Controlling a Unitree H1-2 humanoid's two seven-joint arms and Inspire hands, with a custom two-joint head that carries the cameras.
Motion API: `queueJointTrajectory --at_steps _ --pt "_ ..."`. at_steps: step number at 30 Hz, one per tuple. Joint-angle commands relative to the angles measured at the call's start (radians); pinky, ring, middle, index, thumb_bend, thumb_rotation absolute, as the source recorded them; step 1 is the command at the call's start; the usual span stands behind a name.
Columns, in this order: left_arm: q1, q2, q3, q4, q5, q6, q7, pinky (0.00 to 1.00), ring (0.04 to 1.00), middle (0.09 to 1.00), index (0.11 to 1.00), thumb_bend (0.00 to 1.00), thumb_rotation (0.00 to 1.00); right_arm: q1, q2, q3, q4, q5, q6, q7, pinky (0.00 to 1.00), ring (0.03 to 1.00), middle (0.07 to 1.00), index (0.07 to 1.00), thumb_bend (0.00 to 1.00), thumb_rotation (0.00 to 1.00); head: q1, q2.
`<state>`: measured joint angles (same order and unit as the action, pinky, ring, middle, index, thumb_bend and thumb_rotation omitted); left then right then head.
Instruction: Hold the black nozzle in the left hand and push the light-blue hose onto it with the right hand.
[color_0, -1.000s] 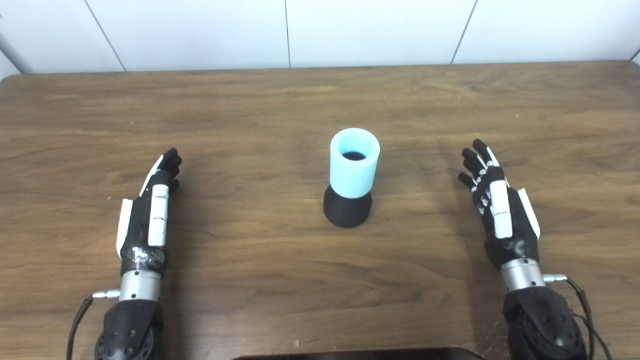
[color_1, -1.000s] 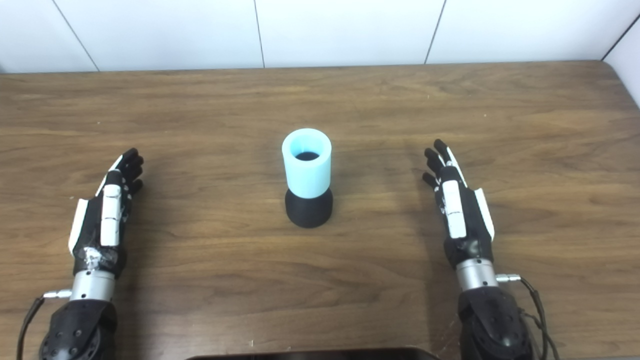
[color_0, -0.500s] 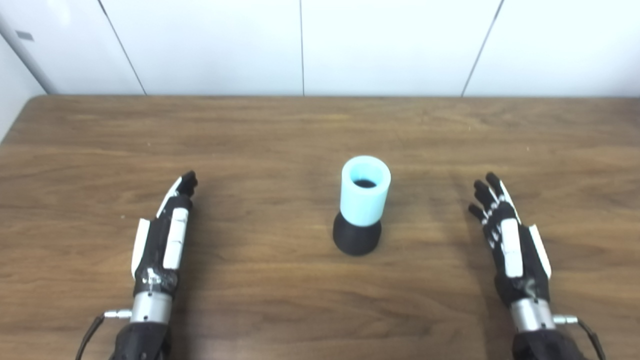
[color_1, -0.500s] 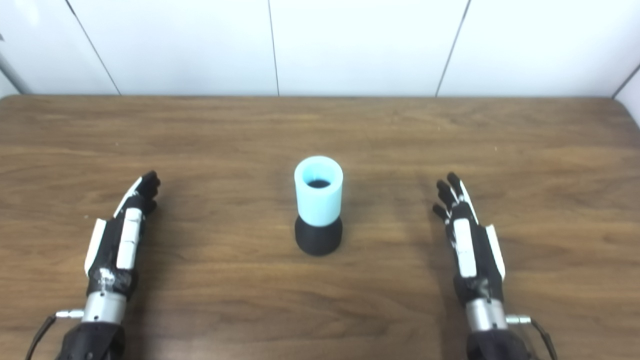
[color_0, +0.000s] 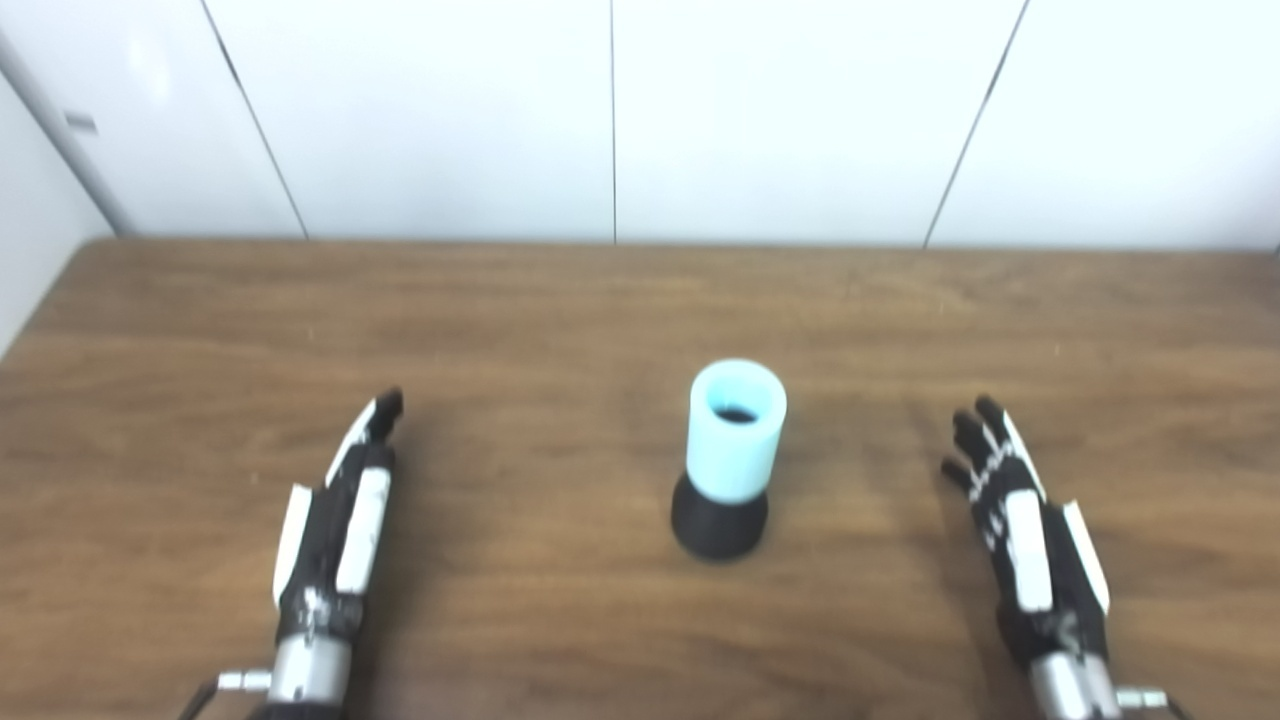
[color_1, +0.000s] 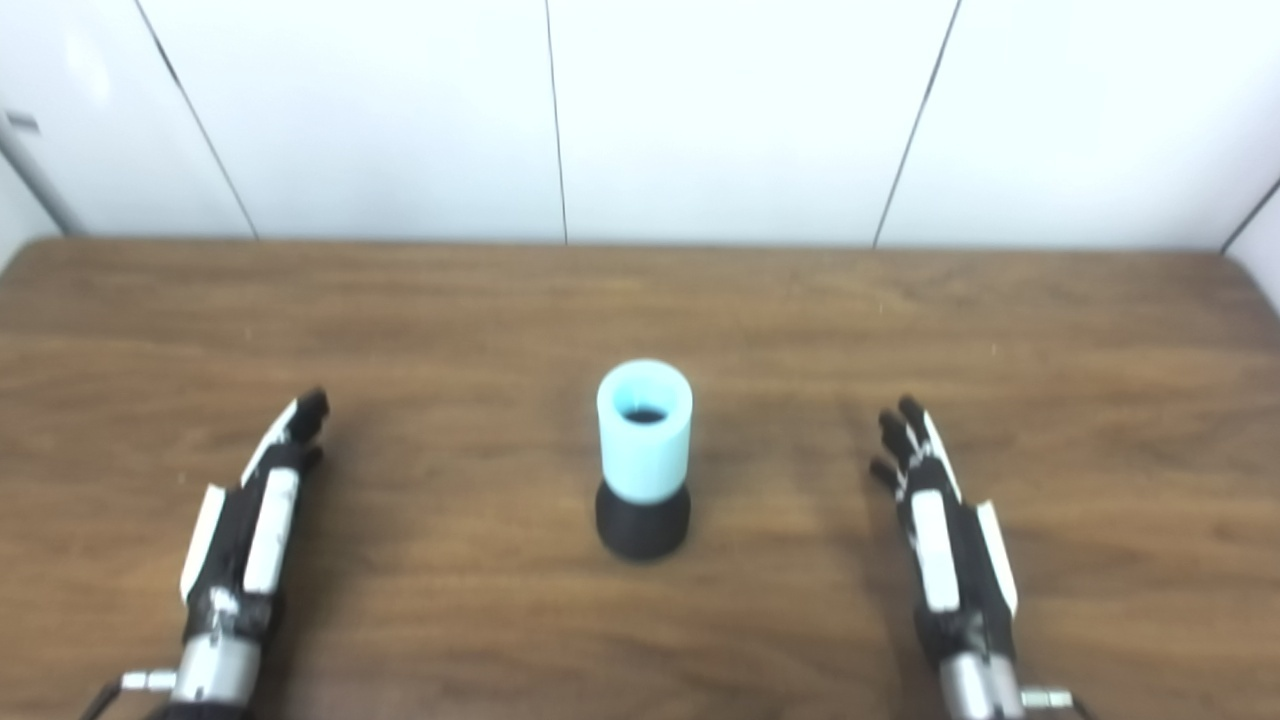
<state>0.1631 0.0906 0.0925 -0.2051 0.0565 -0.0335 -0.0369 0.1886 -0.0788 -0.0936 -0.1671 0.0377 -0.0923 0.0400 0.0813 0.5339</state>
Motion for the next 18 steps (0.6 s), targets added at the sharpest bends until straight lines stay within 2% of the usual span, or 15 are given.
queueJointTrajectory --at_steps 1,18 --pt "0.044 -0.008 -0.015 0.039 -0.006 0.005 -0.001 0.98 0.979 0.95 0.942 0.41 0.87 0.017 -0.002 -0.002 0.063 0.006 -0.04 -0.001 0.94 0.95 0.926 0.968 0.56 1.0 -0.002 -0.002" --pt "0.044 -0.002 -0.011 0.052 -0.017 -0.011 -0.005 1.0 0.989 0.957 0.95 0.47 0.85 0.02 0.004 0.005 0.07 -0.008 -0.044 -0.008 0.94 0.948 0.919 0.966 0.57 1.0 -0.016 -0.009"
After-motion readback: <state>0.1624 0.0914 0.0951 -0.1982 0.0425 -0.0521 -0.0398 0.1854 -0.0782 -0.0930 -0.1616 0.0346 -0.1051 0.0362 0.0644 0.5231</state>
